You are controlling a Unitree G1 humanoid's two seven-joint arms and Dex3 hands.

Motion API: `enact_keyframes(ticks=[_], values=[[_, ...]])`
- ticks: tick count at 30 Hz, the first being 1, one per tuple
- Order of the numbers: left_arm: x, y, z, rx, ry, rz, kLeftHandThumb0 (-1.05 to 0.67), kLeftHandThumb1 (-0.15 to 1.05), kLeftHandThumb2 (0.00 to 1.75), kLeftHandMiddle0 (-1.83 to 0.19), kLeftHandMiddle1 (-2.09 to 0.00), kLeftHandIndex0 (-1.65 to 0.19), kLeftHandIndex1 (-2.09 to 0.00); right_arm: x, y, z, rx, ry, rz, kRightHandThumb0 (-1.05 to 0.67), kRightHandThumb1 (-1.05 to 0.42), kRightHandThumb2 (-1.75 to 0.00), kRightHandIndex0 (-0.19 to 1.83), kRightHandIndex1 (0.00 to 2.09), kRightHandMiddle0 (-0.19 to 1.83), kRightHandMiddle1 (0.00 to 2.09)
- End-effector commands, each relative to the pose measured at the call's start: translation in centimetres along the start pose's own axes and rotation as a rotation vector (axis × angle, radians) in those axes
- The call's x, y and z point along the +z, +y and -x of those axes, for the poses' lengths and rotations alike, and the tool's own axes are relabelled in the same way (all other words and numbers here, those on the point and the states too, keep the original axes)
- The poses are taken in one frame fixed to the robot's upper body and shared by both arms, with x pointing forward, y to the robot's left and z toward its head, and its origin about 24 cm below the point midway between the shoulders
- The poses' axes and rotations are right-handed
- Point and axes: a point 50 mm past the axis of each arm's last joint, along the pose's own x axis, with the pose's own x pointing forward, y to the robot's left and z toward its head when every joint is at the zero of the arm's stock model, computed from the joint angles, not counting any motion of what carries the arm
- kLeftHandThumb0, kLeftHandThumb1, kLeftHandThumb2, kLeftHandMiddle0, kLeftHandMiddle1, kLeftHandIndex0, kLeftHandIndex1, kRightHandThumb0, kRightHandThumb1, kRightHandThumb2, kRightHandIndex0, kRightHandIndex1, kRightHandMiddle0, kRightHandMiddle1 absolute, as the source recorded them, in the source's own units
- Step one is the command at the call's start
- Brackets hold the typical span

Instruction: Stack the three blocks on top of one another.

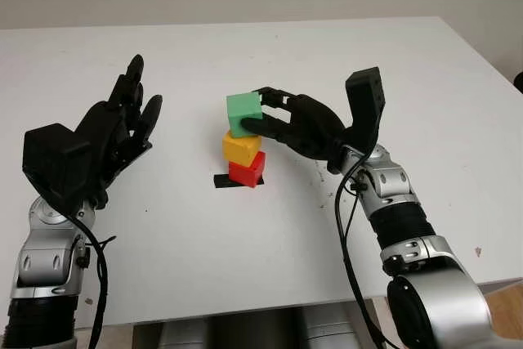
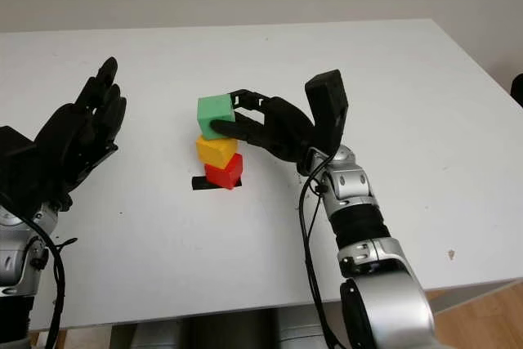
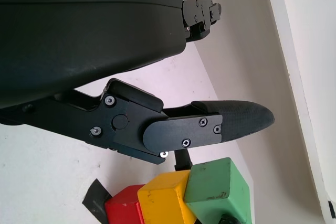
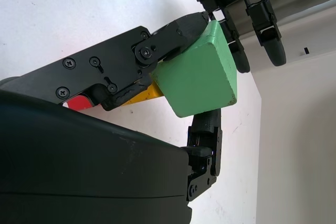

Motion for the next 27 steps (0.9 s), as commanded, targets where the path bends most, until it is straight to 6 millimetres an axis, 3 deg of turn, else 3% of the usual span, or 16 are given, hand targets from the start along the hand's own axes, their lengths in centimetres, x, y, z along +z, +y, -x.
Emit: enact_keyframes(ticks=[1, 14, 27], values=[[0.57, 0.39, -0.03, 0.006, -0.021, -0.019, -0.80, 1.05, 0.54, 0.19, 0.00, 0.16, -0.05, 0.55, 0.22, -0.07, 0.009, -0.020, 0.009, -0.44, -0.95, -0.06, 0.14, 0.06, 0.36, 1.56], [0.56, 0.50, 0.05, 0.007, -0.019, -0.027, -0.78, 1.05, 0.55, 0.19, 0.00, 0.16, -0.05, 0.20, -0.12, 0.09, -0.029, 0.000, 0.061, -0.46, -0.94, -0.05, 0.11, 0.05, 0.33, 1.58], [0.58, 0.45, -0.02, 0.004, -0.017, -0.025, -0.79, 1.05, 0.53, 0.19, 0.00, 0.16, -0.05, 0.22, -0.32, 0.38, 0.015, 0.011, 0.078, -0.61, -0.88, -0.05, 0.04, 0.04, 0.16, 1.14]])
